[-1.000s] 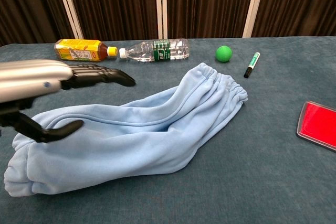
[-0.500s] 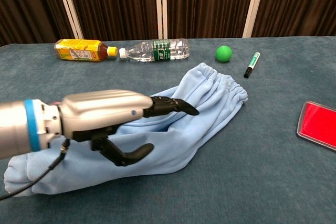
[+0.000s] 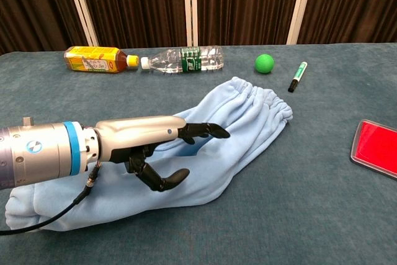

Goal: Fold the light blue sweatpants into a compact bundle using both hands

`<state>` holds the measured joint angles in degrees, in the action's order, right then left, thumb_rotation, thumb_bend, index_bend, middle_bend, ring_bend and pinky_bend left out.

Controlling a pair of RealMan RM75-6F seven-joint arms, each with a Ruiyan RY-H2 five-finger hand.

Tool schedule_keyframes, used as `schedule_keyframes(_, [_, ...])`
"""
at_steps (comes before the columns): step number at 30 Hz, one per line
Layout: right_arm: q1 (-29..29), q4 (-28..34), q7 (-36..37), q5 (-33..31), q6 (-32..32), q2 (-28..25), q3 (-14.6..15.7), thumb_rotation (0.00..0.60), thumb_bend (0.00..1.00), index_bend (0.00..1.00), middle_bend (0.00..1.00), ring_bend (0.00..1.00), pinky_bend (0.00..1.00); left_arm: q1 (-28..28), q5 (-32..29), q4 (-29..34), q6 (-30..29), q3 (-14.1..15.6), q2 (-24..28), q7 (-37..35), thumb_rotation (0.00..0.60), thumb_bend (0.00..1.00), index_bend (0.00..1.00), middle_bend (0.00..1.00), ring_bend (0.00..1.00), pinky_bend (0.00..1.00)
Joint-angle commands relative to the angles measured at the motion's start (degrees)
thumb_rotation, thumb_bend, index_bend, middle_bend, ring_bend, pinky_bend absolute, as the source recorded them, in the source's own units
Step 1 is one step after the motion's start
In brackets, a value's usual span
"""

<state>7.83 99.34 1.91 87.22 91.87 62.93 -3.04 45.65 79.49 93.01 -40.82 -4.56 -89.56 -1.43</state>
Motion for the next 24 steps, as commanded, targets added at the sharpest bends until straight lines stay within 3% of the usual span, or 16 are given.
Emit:
schedule_keyframes(1, [-0.1, 0.2, 0.1, 0.2, 0.0, 0.0, -0.2, 0.6, 0.0, 0.03, 0.0, 0.0, 0.0, 0.1, -2.2, -1.7, 0.0, -0.6, 0.0, 1.1, 0.6, 0.66, 0.0, 0.0, 0.0, 0.09])
schedule_keyframes(14, [-0.9, 0.8, 0.2, 1.0, -0.5, -0.3, -1.0, 0.6, 0.0, 0.03, 0.0, 0.0, 0.0, -1.0, -6.0, -5.1, -1.0, 0.1, 1.5, 0.2, 0.6, 0.66, 0.0, 0.0, 0.0, 0.09])
schedule_keyframes(24, [-1.3, 1.0, 0.4, 1.5, -0.7, -0.5, -1.3, 0.6, 0.0, 0.03, 0.0, 0.0, 0.0, -3.8, 5.2, -3.2, -11.0, 0.8, 5.1, -7.2, 0.6, 0.66, 0.0, 0.0, 0.0, 0.06])
